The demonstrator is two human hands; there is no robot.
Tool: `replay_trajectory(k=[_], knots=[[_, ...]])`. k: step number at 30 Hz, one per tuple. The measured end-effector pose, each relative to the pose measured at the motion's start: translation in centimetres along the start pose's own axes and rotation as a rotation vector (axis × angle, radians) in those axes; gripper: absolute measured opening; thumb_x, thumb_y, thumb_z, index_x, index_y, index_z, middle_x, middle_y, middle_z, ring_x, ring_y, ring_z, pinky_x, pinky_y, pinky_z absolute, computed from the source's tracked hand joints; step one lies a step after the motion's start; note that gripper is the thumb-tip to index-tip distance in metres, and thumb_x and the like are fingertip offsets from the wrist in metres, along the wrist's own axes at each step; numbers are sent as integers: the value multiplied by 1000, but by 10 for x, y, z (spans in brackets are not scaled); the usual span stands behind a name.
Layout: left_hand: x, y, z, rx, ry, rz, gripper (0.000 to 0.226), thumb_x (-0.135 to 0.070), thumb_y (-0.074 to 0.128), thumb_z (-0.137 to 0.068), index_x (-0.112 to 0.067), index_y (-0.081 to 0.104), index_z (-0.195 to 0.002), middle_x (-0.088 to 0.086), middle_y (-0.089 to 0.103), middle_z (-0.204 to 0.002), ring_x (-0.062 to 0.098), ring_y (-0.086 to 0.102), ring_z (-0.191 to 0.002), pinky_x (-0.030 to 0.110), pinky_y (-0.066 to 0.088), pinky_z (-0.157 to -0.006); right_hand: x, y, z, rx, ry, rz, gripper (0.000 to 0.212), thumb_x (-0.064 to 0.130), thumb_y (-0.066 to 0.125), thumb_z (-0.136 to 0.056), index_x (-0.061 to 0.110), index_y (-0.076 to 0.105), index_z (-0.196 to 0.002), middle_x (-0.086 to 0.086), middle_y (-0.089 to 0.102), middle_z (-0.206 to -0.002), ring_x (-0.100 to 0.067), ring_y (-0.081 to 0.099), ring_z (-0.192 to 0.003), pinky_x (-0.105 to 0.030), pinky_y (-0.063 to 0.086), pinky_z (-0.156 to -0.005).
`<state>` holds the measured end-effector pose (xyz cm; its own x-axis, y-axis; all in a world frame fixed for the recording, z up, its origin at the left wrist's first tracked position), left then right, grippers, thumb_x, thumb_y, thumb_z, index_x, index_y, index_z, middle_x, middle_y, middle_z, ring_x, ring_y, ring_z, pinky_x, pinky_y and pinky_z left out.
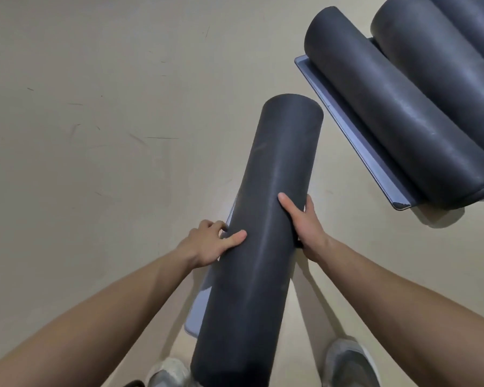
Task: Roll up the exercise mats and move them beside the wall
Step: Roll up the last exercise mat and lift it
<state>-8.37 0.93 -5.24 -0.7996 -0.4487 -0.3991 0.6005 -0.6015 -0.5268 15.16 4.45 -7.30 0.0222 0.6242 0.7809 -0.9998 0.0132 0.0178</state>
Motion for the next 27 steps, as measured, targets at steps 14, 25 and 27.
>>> replay_trajectory(k=[14,25,27], knots=[[-14,24,-8,134,-57,816,58,-41,87,-82,-17,62,-129,-3,78,-113,14,77,-99,25,60,-79,-9,16,21,-129,27,-17,93,59,93,-61,36,46,-137,21,68,-120,-6,70,-104,-37,58,-91],[-118,-67,101,24,85,708,54,-23,89,-81,-24,66,-130,-9,78,-114,14,76,-103,33,60,-90,107,7,90,-167,-26,-256,76,41,91,-68,37,52,-134,20,71,-116,-2,71,-101,-38,59,-92],[-158,-88,132,37,109,688,54,-22,88,-81,-23,66,-130,-8,78,-114,14,76,-103,33,60,-90,148,-12,117,-187,-44,-290,79,43,91,-65,38,53,-134,19,72,-117,-4,71,-104,-39,58,-94]])
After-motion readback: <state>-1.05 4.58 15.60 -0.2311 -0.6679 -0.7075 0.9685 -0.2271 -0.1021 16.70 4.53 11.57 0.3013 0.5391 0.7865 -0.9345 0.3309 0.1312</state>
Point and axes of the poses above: each hand's wrist, its own z-axis away from the middle knuckle, its own y-axis out of the palm, x = y × z, the point moved 2 cm from there along -z, towards the middle knuckle
